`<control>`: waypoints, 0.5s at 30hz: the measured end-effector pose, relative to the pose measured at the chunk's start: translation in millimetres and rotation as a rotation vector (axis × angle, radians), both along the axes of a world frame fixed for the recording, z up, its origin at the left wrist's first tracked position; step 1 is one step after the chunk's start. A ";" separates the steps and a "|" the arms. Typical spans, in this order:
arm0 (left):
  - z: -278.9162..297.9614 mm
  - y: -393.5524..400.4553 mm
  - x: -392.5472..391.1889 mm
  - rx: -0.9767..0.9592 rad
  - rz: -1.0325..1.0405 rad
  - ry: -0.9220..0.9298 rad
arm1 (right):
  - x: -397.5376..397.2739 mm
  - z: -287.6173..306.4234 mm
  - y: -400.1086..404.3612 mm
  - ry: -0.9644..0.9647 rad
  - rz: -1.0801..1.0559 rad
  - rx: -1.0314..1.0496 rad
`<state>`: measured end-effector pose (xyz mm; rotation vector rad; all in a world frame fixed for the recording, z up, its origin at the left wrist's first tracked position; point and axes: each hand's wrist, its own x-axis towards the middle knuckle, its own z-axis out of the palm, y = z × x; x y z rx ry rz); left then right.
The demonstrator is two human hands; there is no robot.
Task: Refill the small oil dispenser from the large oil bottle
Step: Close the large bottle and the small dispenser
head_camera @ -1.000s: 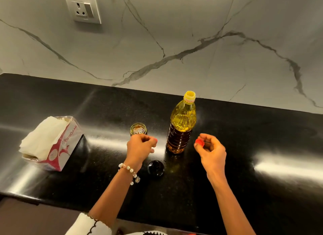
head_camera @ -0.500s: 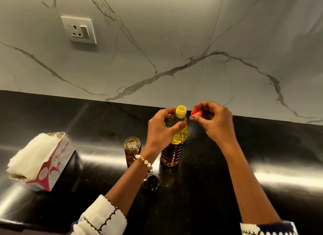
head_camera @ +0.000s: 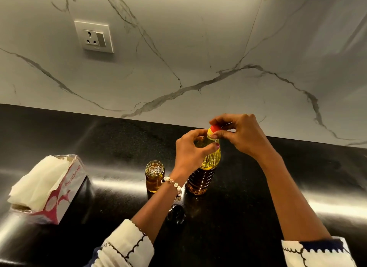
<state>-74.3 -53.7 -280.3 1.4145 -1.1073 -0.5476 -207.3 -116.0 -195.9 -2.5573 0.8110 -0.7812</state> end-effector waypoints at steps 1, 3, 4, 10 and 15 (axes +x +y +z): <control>-0.2 0.0 0.1 -0.004 0.003 0.003 | 0.6 4.0 -0.6 0.036 0.015 0.000; -0.8 -0.3 0.1 -0.007 0.002 0.008 | 2.0 10.9 -2.6 0.122 0.043 0.005; -1.4 -0.4 0.1 -0.007 0.002 0.009 | 2.6 13.9 -3.5 0.163 0.053 0.006; -1.9 -0.9 2.4 0.007 -0.014 0.015 | 7.3 21.7 -4.1 0.281 0.072 -0.032; -2.6 0.4 1.2 -0.023 -0.021 0.014 | 12.6 21.0 -4.8 0.335 0.045 -0.109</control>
